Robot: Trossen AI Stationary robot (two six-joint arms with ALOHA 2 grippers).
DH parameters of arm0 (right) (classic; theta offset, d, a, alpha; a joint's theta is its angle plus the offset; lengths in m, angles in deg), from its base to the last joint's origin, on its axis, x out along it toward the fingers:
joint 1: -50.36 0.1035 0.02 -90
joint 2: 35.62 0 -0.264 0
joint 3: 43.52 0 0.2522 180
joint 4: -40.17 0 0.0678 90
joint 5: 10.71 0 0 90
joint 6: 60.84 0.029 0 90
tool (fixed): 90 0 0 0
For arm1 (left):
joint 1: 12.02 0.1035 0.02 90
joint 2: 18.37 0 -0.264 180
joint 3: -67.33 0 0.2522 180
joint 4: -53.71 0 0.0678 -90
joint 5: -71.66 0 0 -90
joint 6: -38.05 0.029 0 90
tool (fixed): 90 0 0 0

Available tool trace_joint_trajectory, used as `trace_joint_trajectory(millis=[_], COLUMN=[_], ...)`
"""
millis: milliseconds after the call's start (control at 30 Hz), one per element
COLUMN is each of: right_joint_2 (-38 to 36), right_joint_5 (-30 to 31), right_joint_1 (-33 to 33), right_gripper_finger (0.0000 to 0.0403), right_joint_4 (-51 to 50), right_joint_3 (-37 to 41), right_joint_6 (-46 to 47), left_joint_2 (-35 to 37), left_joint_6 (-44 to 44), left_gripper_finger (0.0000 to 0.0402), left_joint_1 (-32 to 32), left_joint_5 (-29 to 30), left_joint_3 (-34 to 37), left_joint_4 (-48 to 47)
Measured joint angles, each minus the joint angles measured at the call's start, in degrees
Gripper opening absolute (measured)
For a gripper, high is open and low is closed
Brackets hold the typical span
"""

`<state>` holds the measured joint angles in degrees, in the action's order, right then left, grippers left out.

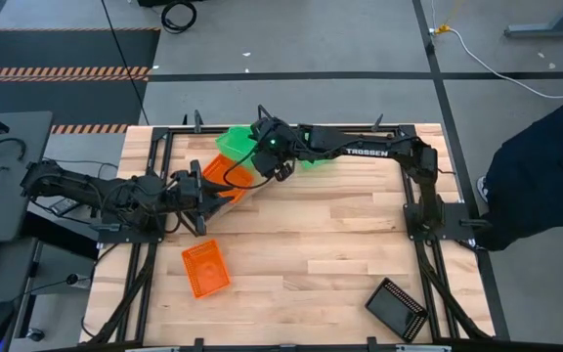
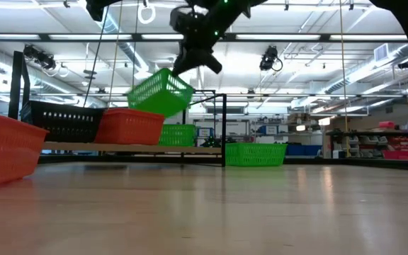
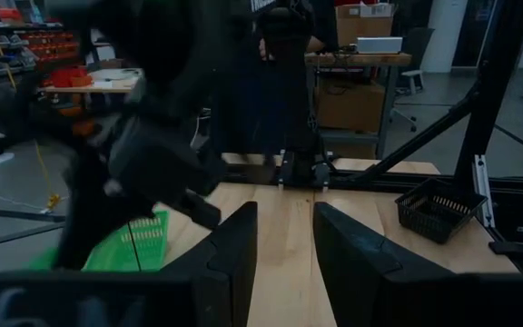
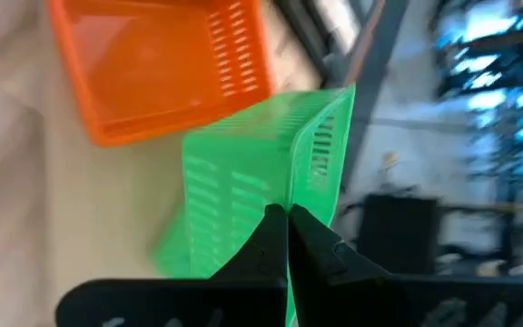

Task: Stack baskets on shelf by color
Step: Stack the bottom green bin on top of the green bin on the shelf

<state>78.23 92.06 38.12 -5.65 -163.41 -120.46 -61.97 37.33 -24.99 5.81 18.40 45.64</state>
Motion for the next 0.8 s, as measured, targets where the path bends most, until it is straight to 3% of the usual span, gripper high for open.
trace_joint_trajectory(millis=[133,300,400,800], right_joint_2=[-0.3,0.0,0.4,0.5], right_joint_5=[1.4,-3.6,-3.2,-2.3], right_joint_1=[-0.4,-3.6,-5.1,-5.4], right_gripper_finger=[0.0000,0.0000,0.0000,0.0000], right_joint_4=[-0.1,-5.6,-7.1,3.6], right_joint_3=[-2.1,-2.1,-1.7,0.0], right_joint_6=[-9.3,-16.6,-18.7,-25.2], left_joint_2=[0.0,0.0,0.0,0.0], left_joint_6=[-0.1,-0.1,-0.1,1.3], left_gripper_finger=[0.0117,0.0117,0.0117,0.0117], left_joint_1=[0.0,0.0,0.0,0.0], left_joint_5=[0.0,-0.9,-1.4,-1.5], left_joint_3=[0.0,0.0,0.0,0.0], left_joint_4=[0.0,0.0,0.0,0.0])
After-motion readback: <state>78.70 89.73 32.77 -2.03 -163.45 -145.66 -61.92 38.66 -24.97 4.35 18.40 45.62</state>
